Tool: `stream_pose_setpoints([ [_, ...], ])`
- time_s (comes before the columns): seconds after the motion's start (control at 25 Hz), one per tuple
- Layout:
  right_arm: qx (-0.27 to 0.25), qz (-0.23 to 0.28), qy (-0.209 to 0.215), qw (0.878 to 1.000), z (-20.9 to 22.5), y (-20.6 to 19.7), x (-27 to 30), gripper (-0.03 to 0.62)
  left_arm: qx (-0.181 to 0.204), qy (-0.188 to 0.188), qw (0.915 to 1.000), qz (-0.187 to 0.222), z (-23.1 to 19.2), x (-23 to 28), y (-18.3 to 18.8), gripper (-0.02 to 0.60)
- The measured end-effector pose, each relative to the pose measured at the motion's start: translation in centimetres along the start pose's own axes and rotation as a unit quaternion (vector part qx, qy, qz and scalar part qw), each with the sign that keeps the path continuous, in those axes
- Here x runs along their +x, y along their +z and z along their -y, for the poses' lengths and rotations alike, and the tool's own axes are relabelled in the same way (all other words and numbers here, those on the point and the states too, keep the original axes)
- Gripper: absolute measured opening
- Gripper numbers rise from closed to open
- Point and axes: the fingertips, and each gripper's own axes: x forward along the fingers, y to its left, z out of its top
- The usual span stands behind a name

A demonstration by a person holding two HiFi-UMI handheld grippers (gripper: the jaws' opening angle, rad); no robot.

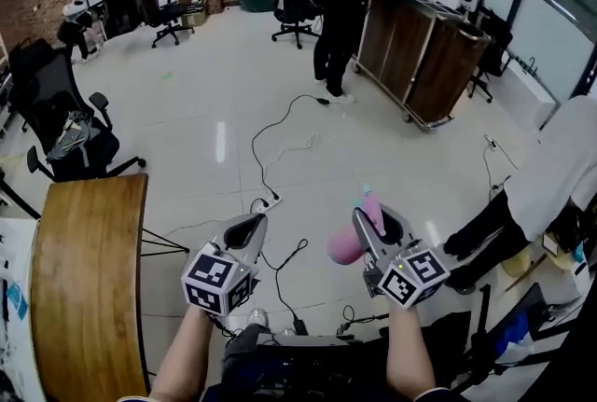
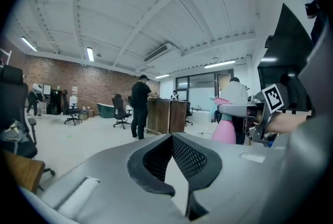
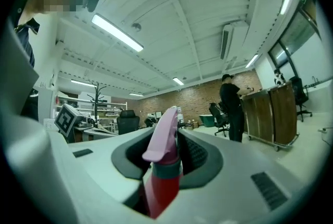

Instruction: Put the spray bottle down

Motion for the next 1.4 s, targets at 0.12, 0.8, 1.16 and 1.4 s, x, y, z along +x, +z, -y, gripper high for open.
stream_pose_setpoints([
  [0.12,0.006,-0.005,0.047,0.999,-2.7,-0.8,2.3,0.127,-0.005,0.046,0.9989,-0.004,-2.1,-3.1,-0.8,0.006],
  [0.8,0.011,-0.035,0.295,0.955,-20.4,-3.4,12.7,0.127,-0.048,0.281,0.9585,0.001,-10.1,-20.6,-3.8,0.006],
  [1.16,0.000,-0.059,0.383,0.922,-30.2,-5.4,18.0,0.127,-0.076,0.367,0.9271,0.009,-15.5,-28.7,-5.8,0.006],
  [1.4,-0.002,-0.066,0.432,0.899,-36.8,-6.6,22.2,0.127,-0.087,0.415,0.9057,0.013,-20.3,-33.5,-6.5,0.006],
])
